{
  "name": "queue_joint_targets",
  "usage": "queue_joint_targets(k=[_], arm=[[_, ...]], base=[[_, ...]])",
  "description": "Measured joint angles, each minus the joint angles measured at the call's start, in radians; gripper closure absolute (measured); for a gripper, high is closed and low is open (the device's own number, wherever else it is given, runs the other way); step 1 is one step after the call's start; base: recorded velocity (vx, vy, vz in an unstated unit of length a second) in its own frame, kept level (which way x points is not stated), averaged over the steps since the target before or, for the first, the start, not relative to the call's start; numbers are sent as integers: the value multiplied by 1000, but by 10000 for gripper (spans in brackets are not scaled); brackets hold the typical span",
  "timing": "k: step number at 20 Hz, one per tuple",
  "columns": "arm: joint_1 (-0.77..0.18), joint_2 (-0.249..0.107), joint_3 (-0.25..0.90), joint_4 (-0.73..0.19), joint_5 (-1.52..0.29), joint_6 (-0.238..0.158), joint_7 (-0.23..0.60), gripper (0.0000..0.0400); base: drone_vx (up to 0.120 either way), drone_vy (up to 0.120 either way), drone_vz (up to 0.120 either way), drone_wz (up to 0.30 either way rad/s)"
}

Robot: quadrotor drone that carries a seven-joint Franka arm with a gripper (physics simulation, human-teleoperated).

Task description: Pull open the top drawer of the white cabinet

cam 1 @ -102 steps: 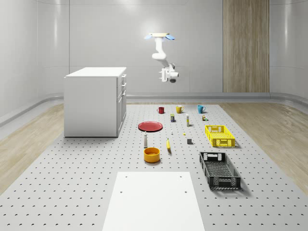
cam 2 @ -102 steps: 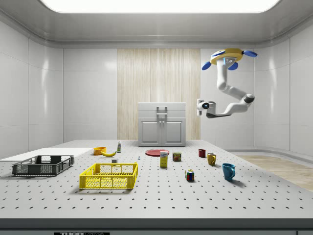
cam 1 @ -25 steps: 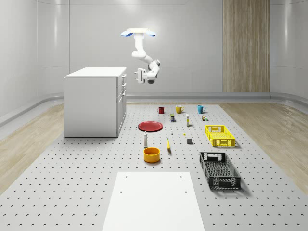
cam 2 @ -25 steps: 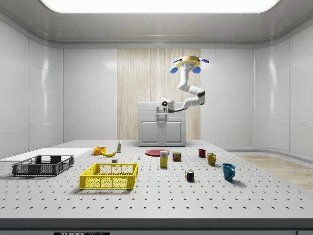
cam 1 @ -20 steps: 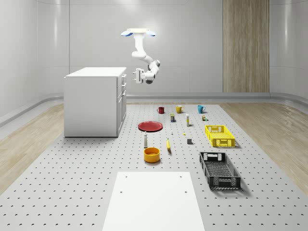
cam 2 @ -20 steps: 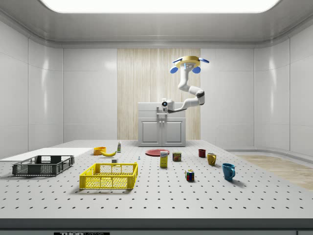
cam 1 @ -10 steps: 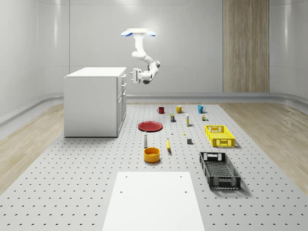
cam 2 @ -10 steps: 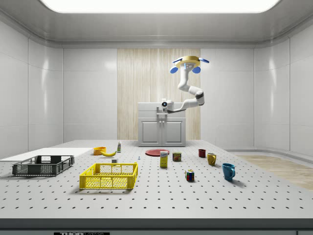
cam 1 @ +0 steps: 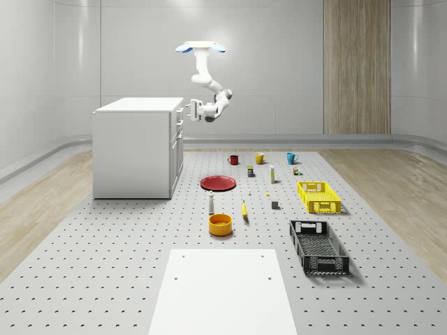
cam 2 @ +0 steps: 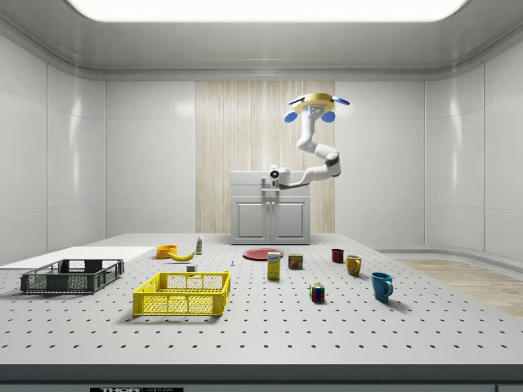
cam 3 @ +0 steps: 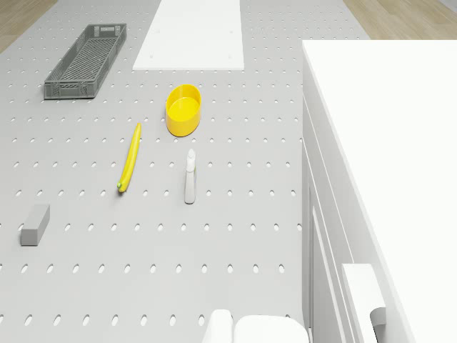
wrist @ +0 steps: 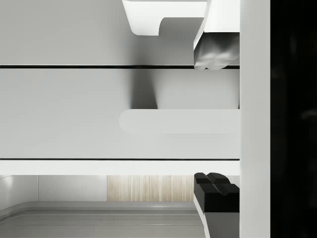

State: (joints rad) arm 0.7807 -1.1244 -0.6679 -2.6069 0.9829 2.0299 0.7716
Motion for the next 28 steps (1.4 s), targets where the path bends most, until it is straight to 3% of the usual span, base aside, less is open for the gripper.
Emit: queue_joint_targets(k=[5, 14, 28], arm=[[13, 16, 29, -8, 38, 30, -16, 95], [17, 36, 56, -12, 76, 47, -34, 95], [2, 55, 75, -11, 103, 39, -48, 95]], base=[[0, 0, 0, 0], [0, 0, 0, 0], [0, 0, 0, 0]])
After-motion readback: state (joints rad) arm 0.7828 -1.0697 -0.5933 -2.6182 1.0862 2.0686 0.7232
